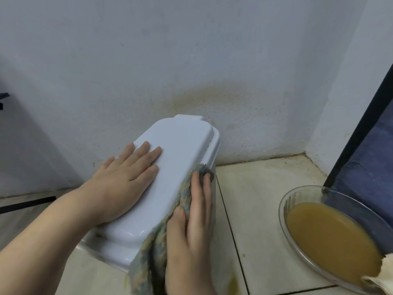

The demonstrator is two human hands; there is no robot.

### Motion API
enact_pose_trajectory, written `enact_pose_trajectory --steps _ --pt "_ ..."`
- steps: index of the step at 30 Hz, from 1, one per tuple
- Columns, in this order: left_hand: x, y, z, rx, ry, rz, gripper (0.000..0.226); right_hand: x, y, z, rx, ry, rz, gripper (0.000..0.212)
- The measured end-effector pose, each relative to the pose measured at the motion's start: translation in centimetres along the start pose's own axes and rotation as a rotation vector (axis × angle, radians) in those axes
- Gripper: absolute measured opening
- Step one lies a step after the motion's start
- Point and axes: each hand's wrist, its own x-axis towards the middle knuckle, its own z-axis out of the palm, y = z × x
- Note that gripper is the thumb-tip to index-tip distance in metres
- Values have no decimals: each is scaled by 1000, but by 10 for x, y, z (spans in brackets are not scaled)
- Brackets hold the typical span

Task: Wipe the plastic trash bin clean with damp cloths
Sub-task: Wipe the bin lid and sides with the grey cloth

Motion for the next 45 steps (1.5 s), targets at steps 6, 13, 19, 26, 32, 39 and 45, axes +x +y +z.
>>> enact_pose_trajectory --steps 6,13,19,26,32,39,45 --pt "-2 2 -2 -4 -26 23 41 138 18 -17 -37 -212 302 53" --pt "-2 1 -1 11 -17 13 49 129 14 -27 -566 -561 -314 50" --pt "-4 -2 1 -35 25 55 51 210 -13 30 -1118 -1127 -392 50" --pt "-2 -51 -20 98 -19 4 56 184 0 3 -1181 -706 -316 50" --pt "8 -38 0 22 84 -178 51 79 -27 -32 -1227 -391 -342 64" --pt "6 -41 3 23 92 -175 52 154 -32 13 -1146 -1105 -340 54" --pt "6 -40 1 -10 94 -156 51 169 -24 -36 -1261 -645 -182 49"
